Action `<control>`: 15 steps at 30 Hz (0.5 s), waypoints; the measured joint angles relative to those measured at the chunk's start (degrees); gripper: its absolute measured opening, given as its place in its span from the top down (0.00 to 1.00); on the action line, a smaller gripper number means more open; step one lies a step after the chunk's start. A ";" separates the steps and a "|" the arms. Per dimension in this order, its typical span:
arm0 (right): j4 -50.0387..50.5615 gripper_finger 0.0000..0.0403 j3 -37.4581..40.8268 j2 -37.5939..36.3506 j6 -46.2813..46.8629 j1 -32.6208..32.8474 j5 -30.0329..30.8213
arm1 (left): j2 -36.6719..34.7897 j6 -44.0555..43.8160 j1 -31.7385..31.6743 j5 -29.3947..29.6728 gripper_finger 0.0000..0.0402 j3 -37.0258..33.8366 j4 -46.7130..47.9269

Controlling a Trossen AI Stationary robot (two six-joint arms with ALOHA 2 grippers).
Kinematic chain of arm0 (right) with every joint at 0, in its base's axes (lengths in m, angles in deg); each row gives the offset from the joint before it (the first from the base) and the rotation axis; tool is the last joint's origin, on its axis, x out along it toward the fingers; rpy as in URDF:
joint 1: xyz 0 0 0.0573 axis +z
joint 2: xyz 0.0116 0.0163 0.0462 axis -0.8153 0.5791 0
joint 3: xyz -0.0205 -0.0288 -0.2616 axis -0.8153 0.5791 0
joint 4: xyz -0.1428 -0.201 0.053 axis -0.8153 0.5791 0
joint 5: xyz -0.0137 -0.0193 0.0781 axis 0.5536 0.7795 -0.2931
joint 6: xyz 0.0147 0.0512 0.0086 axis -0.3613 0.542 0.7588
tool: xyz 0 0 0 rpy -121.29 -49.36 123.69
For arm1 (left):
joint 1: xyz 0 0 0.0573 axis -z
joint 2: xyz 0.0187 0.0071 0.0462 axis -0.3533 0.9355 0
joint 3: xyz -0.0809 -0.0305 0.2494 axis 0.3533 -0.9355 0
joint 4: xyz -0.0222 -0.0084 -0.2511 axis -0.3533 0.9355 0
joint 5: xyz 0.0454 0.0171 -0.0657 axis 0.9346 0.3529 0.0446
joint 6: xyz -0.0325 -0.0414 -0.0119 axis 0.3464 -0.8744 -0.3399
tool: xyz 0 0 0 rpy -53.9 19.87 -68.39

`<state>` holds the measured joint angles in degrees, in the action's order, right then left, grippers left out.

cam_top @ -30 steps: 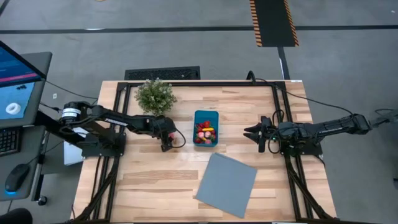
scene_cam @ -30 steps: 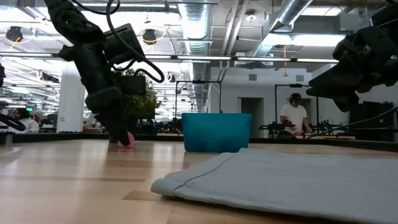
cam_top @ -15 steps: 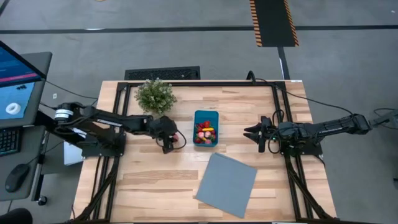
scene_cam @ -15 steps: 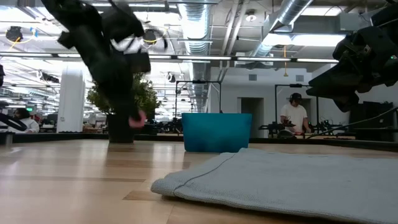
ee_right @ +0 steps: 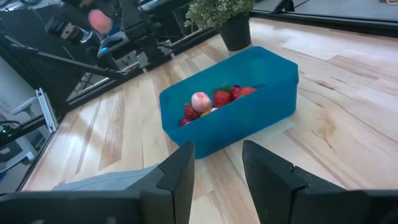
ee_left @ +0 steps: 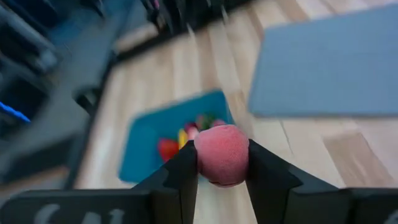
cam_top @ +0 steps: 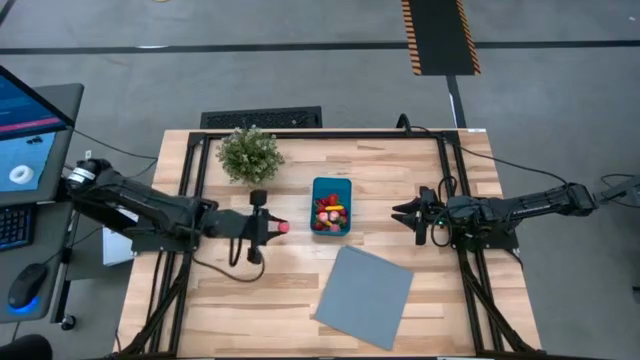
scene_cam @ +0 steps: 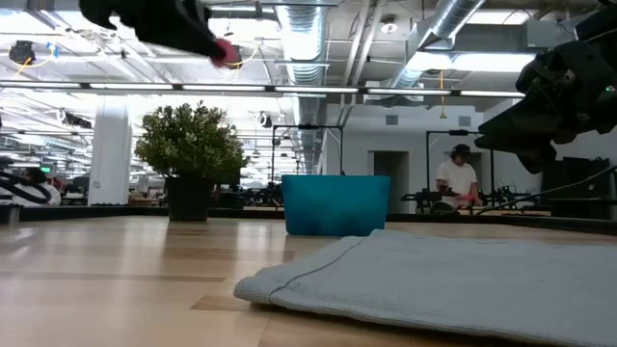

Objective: Pick and placing Produce into tupperware
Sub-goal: Put the peach into the blue bin

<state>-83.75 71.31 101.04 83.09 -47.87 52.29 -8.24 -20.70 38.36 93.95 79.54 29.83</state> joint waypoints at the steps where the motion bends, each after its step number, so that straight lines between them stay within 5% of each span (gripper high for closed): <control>1: 0.00 0.61 0.00 0.00 0.00 -0.02 0.02 | 0.18 1.79 1.19 1.79 0.75 0.26 -1.57; 7: 0.00 0.61 0.00 0.00 0.00 -0.01 0.02 | 2.44 16.00 7.51 15.07 0.74 2.92 -5.13; 15: 0.00 0.61 0.00 0.00 0.00 -0.01 0.02 | 9.67 49.35 10.82 38.91 0.74 3.69 -4.76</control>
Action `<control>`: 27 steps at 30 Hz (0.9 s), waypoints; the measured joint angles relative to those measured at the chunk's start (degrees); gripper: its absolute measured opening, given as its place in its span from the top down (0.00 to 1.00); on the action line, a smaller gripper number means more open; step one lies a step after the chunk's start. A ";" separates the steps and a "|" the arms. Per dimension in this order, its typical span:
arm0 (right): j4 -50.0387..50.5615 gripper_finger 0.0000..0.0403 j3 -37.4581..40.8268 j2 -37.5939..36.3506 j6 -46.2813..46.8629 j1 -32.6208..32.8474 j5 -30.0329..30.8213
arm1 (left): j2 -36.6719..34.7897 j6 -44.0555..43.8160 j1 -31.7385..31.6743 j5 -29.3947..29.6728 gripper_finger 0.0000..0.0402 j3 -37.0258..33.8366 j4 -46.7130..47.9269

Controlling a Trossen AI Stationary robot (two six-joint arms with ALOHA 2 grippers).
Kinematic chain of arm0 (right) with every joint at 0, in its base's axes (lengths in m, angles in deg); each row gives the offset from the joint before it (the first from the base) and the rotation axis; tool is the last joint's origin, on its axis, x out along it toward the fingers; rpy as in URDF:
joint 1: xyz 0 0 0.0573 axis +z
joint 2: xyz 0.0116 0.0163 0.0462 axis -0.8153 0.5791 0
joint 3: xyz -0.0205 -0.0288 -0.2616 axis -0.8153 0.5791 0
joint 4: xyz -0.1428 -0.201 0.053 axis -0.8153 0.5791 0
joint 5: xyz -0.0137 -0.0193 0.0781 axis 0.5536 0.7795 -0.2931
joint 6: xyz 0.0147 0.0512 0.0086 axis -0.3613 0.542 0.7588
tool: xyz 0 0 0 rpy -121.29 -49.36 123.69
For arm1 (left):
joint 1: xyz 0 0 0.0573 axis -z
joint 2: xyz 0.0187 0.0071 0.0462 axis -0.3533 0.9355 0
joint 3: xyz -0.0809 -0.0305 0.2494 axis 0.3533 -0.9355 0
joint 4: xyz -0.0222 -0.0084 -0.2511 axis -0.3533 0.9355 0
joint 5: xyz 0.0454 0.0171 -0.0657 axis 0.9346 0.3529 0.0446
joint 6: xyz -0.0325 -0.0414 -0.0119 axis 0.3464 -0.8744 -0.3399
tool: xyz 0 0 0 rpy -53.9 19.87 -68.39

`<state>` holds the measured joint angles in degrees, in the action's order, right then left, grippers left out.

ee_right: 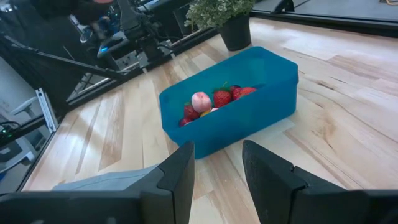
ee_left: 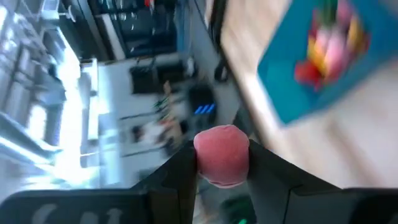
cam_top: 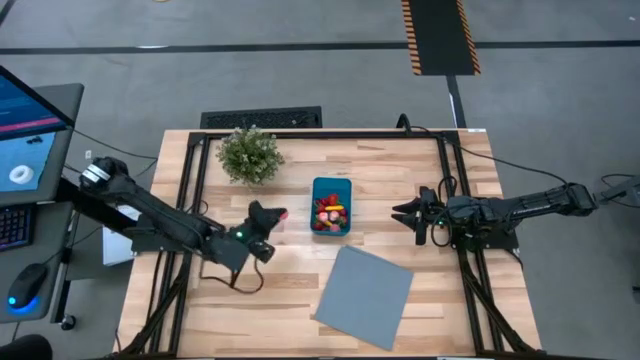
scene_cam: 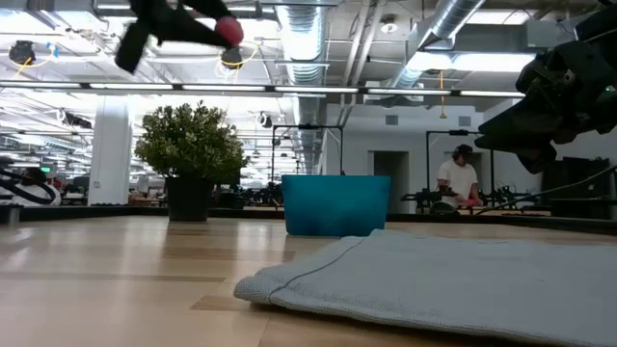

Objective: Pick and placing Produce into tupperware
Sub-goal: Put the peach into the blue bin

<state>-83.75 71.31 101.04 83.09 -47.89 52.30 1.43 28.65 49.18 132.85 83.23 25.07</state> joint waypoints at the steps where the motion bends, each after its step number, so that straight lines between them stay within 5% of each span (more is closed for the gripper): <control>1: 0.00 0.61 0.00 0.00 0.00 0.01 0.00 | 1.49 2.97 -0.06 2.12 0.74 0.02 -0.04; 5: 0.00 0.61 0.00 0.00 -0.02 0.01 -0.01 | 7.78 12.24 -0.09 7.06 0.74 0.00 0.60; 16: 0.00 0.61 0.00 0.00 0.00 0.01 -0.01 | 16.95 11.54 -0.68 7.11 0.75 -0.07 -1.31; 22: 0.00 0.61 0.00 0.00 -0.01 0.00 0.00 | 13.15 -1.96 -1.12 13.91 0.75 -0.02 -8.56; 27: 0.00 0.61 0.00 0.00 0.00 0.00 0.00 | 6.87 -26.21 -1.78 12.20 0.75 -0.04 -8.72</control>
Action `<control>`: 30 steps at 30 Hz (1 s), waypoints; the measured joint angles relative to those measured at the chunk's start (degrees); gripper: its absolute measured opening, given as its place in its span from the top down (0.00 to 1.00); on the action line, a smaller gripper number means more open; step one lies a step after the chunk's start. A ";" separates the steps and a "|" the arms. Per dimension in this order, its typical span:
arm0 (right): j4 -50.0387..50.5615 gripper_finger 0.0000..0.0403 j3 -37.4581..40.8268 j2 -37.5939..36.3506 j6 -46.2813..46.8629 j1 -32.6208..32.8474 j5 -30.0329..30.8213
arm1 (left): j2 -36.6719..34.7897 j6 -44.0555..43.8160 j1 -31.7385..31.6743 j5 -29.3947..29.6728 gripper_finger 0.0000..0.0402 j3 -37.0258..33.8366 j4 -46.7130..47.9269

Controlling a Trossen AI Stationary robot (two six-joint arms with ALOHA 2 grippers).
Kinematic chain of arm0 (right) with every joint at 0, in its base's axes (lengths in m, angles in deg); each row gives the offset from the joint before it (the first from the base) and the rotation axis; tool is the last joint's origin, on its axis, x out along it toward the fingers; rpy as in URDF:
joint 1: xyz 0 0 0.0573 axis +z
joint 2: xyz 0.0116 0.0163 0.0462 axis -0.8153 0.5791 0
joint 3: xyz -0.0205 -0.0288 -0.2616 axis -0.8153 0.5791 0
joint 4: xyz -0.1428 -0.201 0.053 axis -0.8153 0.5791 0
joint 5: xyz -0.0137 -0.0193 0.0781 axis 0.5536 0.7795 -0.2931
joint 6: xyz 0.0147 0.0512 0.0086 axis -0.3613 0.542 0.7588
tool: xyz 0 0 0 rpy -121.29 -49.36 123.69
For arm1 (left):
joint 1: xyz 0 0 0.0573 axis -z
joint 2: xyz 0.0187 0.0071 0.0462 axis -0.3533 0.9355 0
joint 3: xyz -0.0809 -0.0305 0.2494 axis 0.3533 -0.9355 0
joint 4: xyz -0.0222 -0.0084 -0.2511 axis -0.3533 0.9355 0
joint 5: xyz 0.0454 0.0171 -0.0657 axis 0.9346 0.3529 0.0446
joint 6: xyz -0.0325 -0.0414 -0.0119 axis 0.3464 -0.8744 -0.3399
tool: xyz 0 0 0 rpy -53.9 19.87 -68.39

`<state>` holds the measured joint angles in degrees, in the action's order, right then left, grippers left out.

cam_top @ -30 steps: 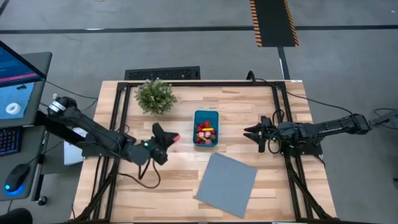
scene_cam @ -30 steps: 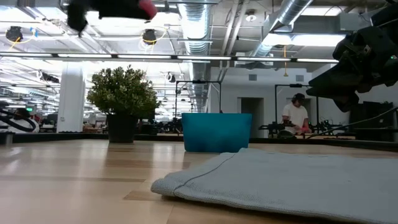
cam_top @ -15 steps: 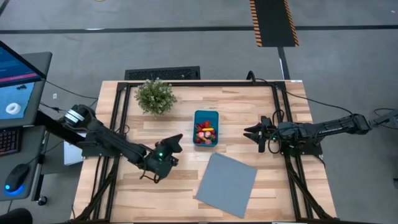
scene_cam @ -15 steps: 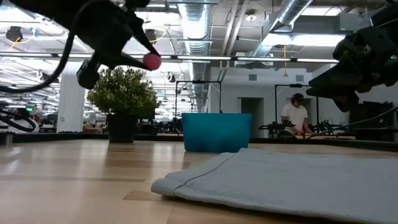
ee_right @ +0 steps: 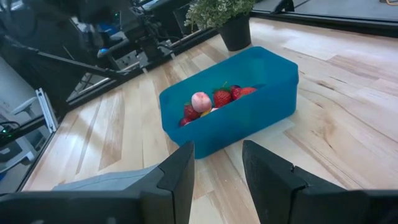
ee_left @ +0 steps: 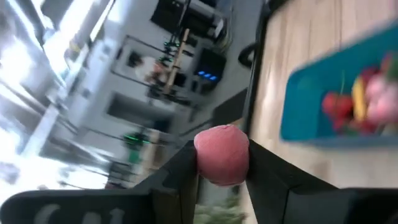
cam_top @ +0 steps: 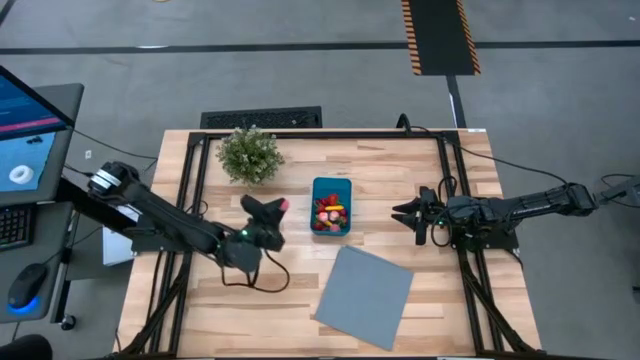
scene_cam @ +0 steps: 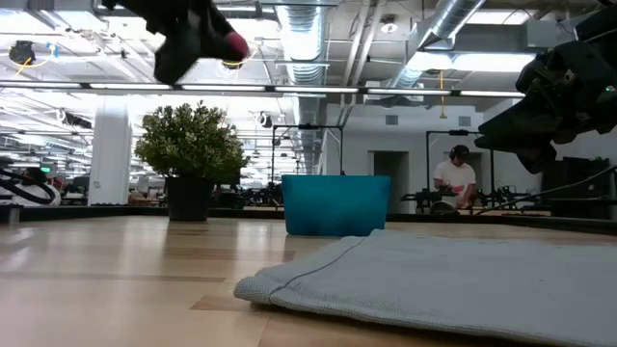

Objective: Pick and placing Produce into tupperware
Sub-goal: Put the peach into the blue bin

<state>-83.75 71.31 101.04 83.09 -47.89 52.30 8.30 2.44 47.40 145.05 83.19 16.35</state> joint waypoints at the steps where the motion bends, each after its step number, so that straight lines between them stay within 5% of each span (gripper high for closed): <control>1: 0.00 0.61 0.02 0.00 0.00 0.02 0.00 | -1.11 -4.22 -0.10 -0.64 0.75 0.00 0.80; 12: 0.00 0.61 0.00 0.00 0.00 0.01 0.00 | -12.82 -51.34 -3.29 -4.07 0.74 -0.07 11.39; 18: 0.00 0.61 0.00 0.00 0.00 0.00 -0.02 | -12.01 -76.09 -3.31 -6.86 0.75 -0.04 9.99; 25: 0.00 0.61 0.01 0.00 0.00 0.00 -0.01 | -9.67 -89.50 -2.94 -25.08 0.76 -0.09 0.79; 30: 0.00 0.61 0.00 0.00 0.00 0.01 0.00 | -8.63 -107.95 -2.93 -39.74 0.75 -0.09 -10.90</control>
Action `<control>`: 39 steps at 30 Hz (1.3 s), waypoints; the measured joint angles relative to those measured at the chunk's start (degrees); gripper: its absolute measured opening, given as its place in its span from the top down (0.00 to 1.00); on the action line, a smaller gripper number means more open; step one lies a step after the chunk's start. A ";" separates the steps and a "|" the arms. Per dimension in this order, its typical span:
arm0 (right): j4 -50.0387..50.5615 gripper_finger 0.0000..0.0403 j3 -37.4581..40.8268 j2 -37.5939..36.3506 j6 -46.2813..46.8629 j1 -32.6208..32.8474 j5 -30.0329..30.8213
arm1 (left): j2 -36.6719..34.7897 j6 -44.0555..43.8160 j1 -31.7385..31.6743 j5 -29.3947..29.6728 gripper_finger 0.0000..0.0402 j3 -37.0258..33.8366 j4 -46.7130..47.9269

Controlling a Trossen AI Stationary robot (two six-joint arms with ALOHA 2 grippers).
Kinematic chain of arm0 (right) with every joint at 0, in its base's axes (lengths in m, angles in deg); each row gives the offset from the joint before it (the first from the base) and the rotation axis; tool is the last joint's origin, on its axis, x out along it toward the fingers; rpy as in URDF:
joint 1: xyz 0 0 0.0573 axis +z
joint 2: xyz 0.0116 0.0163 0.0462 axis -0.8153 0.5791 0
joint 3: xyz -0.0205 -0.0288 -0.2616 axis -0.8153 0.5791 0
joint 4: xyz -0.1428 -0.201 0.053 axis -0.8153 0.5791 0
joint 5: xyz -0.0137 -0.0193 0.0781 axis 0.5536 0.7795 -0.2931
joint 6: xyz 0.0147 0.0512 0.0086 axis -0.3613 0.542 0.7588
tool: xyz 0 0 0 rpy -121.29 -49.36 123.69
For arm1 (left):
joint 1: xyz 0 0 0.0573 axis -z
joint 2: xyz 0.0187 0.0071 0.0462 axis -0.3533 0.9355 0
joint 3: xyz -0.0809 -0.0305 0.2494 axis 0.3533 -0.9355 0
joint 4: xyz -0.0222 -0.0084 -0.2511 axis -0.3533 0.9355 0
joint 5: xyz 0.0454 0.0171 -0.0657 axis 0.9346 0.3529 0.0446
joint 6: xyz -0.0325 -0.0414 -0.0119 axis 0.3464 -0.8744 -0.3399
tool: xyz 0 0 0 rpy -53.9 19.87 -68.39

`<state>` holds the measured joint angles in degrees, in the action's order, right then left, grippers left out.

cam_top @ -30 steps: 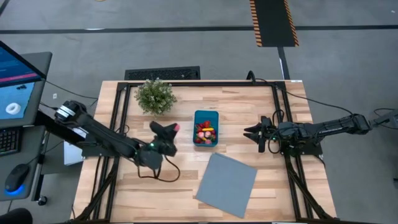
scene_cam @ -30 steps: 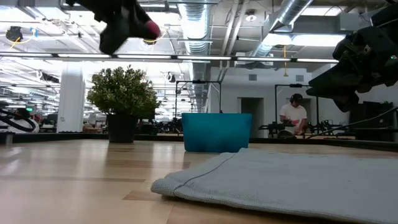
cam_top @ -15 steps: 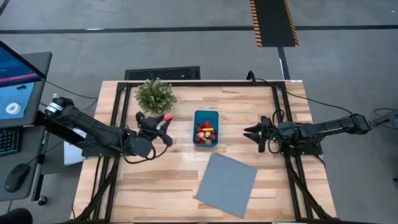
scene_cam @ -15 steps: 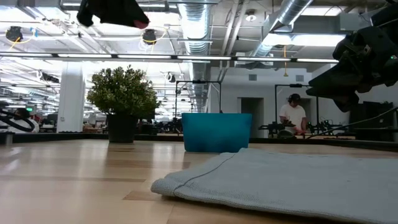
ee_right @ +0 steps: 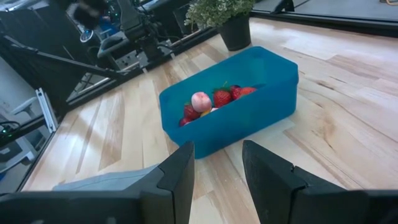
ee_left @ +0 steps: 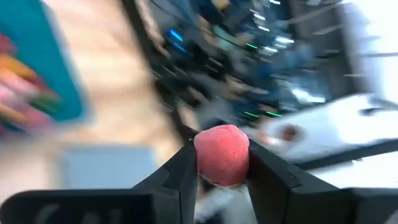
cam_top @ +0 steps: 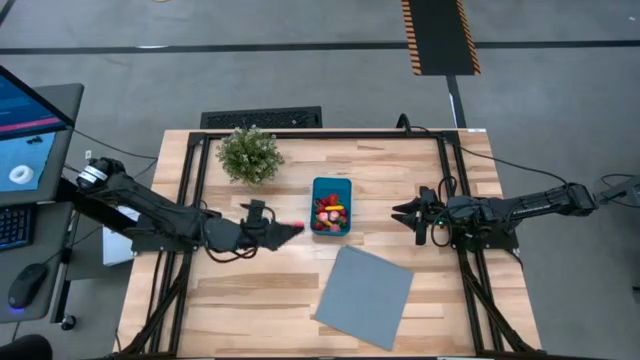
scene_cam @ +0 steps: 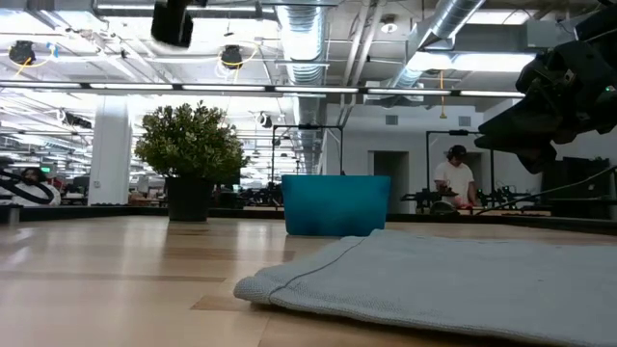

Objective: Pick and placing Produce into tupperware
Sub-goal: Put the peach into the blue bin

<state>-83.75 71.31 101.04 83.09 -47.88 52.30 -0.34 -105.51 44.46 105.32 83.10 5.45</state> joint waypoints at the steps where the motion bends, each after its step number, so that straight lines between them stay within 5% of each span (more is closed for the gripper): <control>1: 0.00 0.61 0.00 0.00 -0.02 0.00 -0.01 | 0.00 -1.96 0.02 -2.45 0.75 0.00 -2.52; 8: 0.00 0.61 0.01 -0.01 0.00 0.00 -0.01 | -0.04 -4.20 0.02 -11.72 0.72 0.40 -14.24; 14: 0.00 0.61 0.00 -0.01 0.00 -0.01 0.00 | -0.04 10.51 -2.16 -12.73 0.73 1.68 -14.14; 22: 0.00 0.61 0.00 0.00 -0.01 0.00 -0.01 | -0.04 34.32 -13.78 -24.72 0.73 2.34 -13.62; 26: 0.00 0.61 0.02 0.00 0.00 -0.02 0.00 | -0.04 41.60 -19.99 -26.63 0.73 2.38 -8.97; 32: 0.00 0.61 0.00 0.00 0.00 -0.02 -0.01 | 2.17 40.29 -29.42 -25.24 0.73 2.38 3.90; 39: 0.00 0.61 0.00 -0.01 0.00 0.00 -0.01 | 6.54 46.22 -36.27 -39.65 0.73 4.94 11.59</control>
<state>-83.75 71.31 101.03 83.09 -47.88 52.29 6.20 -59.29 8.19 65.66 88.05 17.04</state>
